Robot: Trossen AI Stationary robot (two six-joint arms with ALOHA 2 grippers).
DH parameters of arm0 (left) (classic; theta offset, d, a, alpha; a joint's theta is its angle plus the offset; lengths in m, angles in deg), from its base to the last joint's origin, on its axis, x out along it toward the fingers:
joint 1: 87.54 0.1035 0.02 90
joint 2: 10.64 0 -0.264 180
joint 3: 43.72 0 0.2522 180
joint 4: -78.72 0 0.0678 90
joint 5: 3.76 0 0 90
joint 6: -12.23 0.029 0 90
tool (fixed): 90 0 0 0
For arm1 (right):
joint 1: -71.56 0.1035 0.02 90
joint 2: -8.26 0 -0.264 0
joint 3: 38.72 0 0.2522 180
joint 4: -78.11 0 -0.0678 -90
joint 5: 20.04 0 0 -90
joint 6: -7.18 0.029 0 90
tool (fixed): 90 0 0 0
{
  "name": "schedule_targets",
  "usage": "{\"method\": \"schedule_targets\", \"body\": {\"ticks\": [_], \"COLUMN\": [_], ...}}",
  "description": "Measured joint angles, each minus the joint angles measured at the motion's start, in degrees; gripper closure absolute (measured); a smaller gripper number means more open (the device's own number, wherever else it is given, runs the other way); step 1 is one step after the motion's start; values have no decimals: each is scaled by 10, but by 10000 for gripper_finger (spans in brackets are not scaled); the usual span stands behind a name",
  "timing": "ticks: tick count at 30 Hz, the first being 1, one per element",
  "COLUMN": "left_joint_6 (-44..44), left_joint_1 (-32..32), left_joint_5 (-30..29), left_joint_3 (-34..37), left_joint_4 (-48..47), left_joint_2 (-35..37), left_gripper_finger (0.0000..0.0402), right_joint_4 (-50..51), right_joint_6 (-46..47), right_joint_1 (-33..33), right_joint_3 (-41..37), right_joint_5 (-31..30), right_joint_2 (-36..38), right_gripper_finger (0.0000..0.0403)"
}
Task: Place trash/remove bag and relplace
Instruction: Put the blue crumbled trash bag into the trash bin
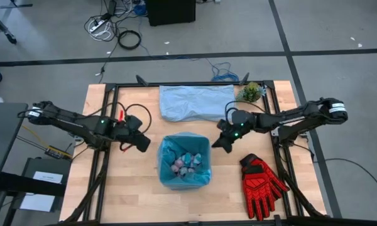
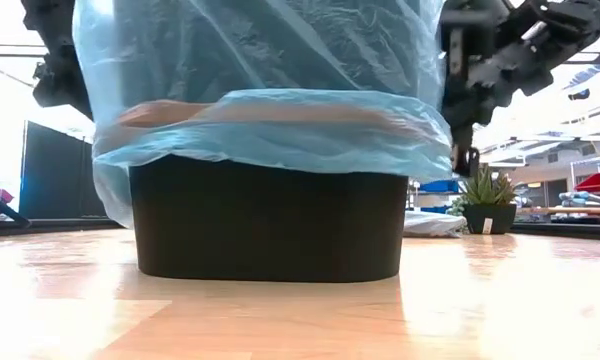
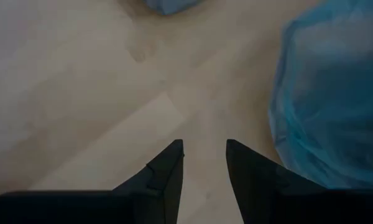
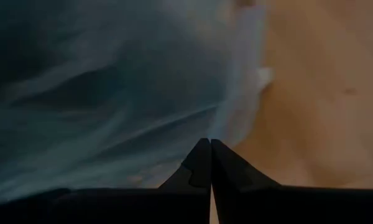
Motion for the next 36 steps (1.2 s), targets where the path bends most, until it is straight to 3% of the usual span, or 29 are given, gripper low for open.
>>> {"method": "schedule_targets", "body": {"ticks": [2, 4, 8, 12, 18, 27, 31, 36], "left_joint_6": [19, 43, 52, 77, 99, -12, -82, -135], "left_joint_1": [0, 1, 25, 65, 116, 158, 180, 204], "left_joint_5": [-32, -77, -164, -195, -179, -195, -194, -195], "left_joint_3": [0, 0, 0, 0, 0, 0, 0, 0], "left_joint_4": [1, 6, 41, 99, 226, 338, 344, 393], "left_joint_2": [-2, -6, -3, 18, 29, -8, -27, -48], "left_gripper_finger": [270, 270, 270, 270, 270, 270, 270, 270], "right_joint_4": [28, 81, 179, 195, 105, -107, -194, -223], "right_joint_6": [-6, -26, -50, -97, -159, -171, -174, -185], "right_joint_1": [3, 2, -40, -99, -166, -260, -272, -241], "right_joint_3": [0, 0, 0, 0, 0, 0, 2, 75], "right_joint_5": [46, 53, -30, -69, -46, 107, 140, 180], "right_joint_2": [14, 25, 30, 17, -35, -192, -264, -333], "right_gripper_finger": [403, 403, 403, 403, 403, 403, 403, 403]}}
